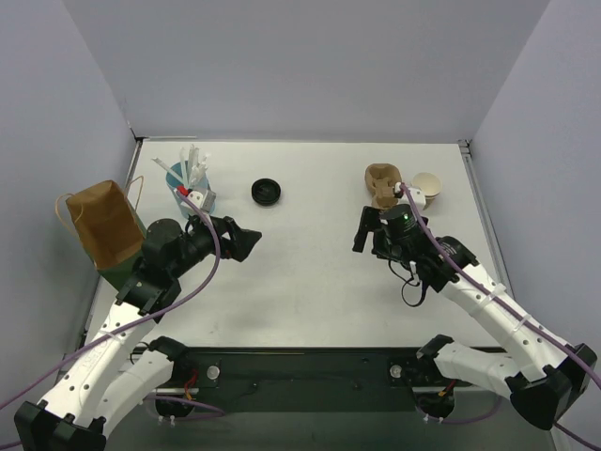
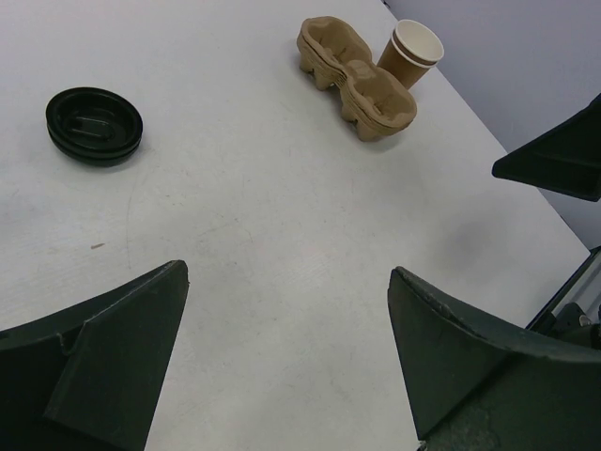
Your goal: Pack the takeout coffee
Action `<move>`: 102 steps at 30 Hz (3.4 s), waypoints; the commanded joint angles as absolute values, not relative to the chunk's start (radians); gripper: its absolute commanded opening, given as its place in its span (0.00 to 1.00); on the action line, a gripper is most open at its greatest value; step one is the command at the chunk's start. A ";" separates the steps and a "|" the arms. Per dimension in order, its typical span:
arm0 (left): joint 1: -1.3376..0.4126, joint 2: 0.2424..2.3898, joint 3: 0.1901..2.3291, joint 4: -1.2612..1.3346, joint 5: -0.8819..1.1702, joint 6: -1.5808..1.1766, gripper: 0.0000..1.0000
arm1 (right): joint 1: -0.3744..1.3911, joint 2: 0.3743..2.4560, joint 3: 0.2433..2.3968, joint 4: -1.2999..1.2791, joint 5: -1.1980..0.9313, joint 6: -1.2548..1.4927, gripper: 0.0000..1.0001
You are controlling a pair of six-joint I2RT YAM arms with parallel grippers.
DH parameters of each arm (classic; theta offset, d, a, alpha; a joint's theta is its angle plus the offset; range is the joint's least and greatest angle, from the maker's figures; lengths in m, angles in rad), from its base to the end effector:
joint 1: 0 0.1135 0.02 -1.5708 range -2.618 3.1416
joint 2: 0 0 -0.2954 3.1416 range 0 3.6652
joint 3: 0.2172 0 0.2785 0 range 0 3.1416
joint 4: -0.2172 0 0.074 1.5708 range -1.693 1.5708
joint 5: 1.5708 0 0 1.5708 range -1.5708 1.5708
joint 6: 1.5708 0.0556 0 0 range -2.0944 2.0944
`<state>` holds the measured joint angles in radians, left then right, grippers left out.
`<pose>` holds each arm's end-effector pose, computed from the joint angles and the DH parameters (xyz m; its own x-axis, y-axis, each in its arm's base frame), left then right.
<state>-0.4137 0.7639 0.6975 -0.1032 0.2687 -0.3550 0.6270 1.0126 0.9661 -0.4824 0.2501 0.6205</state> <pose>0.1843 -0.0970 0.3381 -0.3629 -0.2067 -0.9086 0.5344 0.7527 -0.3846 0.2092 0.1346 0.3469 -0.5624 0.2882 -0.7750 -0.0841 0.9125 0.4004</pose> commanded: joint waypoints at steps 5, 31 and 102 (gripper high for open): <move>-0.420 0.753 0.733 -0.080 0.281 -0.337 0.97 | 0.598 1.140 1.123 -0.500 0.466 0.548 1.00; -0.426 0.752 0.736 -0.081 0.293 -0.345 0.97 | -0.097 1.830 1.675 -0.534 0.181 0.480 0.31; -0.423 0.753 0.733 -0.078 0.307 -0.331 0.97 | -0.144 1.979 1.712 -0.523 0.112 0.505 0.22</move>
<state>-0.4236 0.7631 0.6979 -0.1108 0.2962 -0.3538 -0.1326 1.9686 1.6722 -0.5049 0.1146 0.4965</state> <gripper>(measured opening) 0.972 0.218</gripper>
